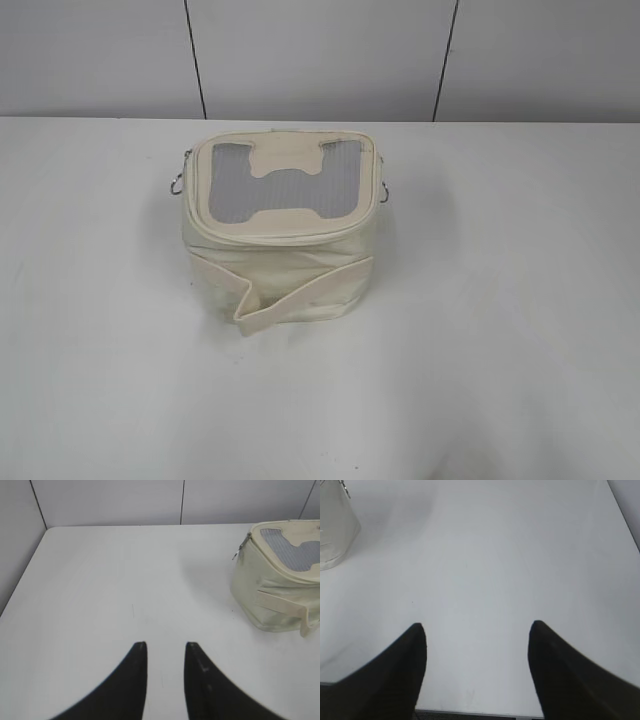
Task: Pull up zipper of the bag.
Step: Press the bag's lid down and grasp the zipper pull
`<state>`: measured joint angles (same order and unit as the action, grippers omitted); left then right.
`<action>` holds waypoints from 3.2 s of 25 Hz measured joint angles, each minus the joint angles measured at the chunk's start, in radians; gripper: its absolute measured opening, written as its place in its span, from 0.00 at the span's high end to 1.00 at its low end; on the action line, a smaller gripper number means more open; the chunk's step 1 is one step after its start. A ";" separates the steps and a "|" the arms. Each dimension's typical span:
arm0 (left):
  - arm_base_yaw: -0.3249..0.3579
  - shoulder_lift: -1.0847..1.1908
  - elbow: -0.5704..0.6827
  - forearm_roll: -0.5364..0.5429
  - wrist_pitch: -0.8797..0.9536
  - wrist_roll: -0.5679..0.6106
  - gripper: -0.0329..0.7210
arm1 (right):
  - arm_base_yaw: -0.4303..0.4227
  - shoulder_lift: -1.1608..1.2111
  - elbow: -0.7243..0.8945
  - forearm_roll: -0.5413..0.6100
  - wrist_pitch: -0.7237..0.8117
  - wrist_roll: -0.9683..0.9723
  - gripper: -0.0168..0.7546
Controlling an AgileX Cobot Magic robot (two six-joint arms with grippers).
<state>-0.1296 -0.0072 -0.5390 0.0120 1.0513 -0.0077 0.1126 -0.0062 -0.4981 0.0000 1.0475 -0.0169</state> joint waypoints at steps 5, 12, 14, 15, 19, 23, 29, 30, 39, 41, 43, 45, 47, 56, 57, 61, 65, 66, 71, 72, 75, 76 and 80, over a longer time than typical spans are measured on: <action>0.000 0.000 0.000 0.000 0.000 0.000 0.69 | 0.000 0.000 0.000 0.000 0.000 0.000 0.32; 0.000 0.000 0.000 0.000 0.000 0.000 0.69 | 0.000 0.000 0.000 0.000 0.000 0.000 0.32; 0.000 0.000 0.000 0.000 0.000 0.000 0.69 | 0.000 0.000 0.000 0.000 0.000 0.000 0.32; 0.000 0.000 0.000 -0.001 0.000 0.000 0.69 | 0.000 0.000 0.000 0.000 0.000 0.000 0.32; 0.000 0.000 0.000 -0.001 0.000 0.000 0.69 | 0.000 0.000 0.000 0.000 0.000 0.001 0.32; 0.000 0.000 0.000 -0.001 0.000 0.000 0.69 | 0.000 0.000 0.000 0.000 0.000 0.001 0.32; 0.000 0.000 0.000 -0.001 0.000 0.000 0.69 | 0.000 0.000 0.000 0.016 -0.001 0.001 0.32; 0.000 0.000 0.000 -0.001 0.000 0.000 0.69 | 0.000 0.000 0.000 0.025 -0.001 0.001 0.32; 0.000 0.000 0.000 -0.001 0.000 0.000 0.69 | 0.000 0.340 -0.057 0.459 -0.197 -0.353 0.35; 0.000 0.000 0.000 -0.001 0.000 0.000 0.69 | 0.000 0.517 -0.092 0.587 -0.272 -0.533 0.36; 0.000 0.000 0.000 -0.001 0.000 0.000 0.69 | 0.000 0.740 -0.148 0.728 -0.316 -0.718 0.36; 0.000 0.000 0.000 -0.001 0.000 0.000 0.69 | 0.007 0.967 -0.243 0.886 -0.324 -0.900 0.36; 0.000 0.000 0.000 -0.005 0.000 0.000 0.69 | 0.036 1.194 -0.363 0.992 -0.323 -1.073 0.36; 0.000 0.000 0.000 -0.003 -0.001 0.000 0.69 | 0.198 2.036 -1.253 1.042 -0.042 -1.169 0.36; 0.000 0.000 0.000 -0.003 -0.001 0.000 0.69 | 0.205 2.109 -1.337 1.040 -0.006 -1.140 0.36; 0.000 0.000 0.000 -0.001 -0.001 0.000 0.69 | 0.231 2.325 -1.651 1.008 0.092 -1.031 0.37; 0.000 0.000 0.000 -0.001 -0.001 0.000 0.69 | 0.273 2.445 -1.799 1.004 0.120 -0.976 0.37; 0.000 0.000 0.000 -0.001 -0.001 0.000 0.69 | 0.288 2.465 -1.813 1.003 0.122 -0.971 0.37; 0.000 0.000 0.000 -0.001 -0.001 0.000 0.69 | 0.346 2.527 -1.824 0.973 0.118 -0.956 0.39; 0.000 0.000 0.000 -0.001 -0.001 0.000 0.69 | 0.351 2.532 -1.824 0.955 0.111 -0.954 0.40; 0.000 0.006 0.000 -0.006 -0.001 0.000 0.69 | 0.360 2.536 -1.824 0.925 0.093 -0.953 0.51; 0.000 0.018 0.000 -0.006 -0.002 0.000 0.69 | 0.360 2.536 -1.825 0.919 0.089 -0.952 0.57; 0.000 0.144 -0.017 -0.041 -0.075 0.014 0.69 | 0.360 2.536 -1.825 0.898 0.086 -0.940 0.85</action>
<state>-0.1296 0.1365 -0.5562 -0.0295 0.9762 0.0061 0.4722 2.5302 -2.3230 0.8982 1.1336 -0.9570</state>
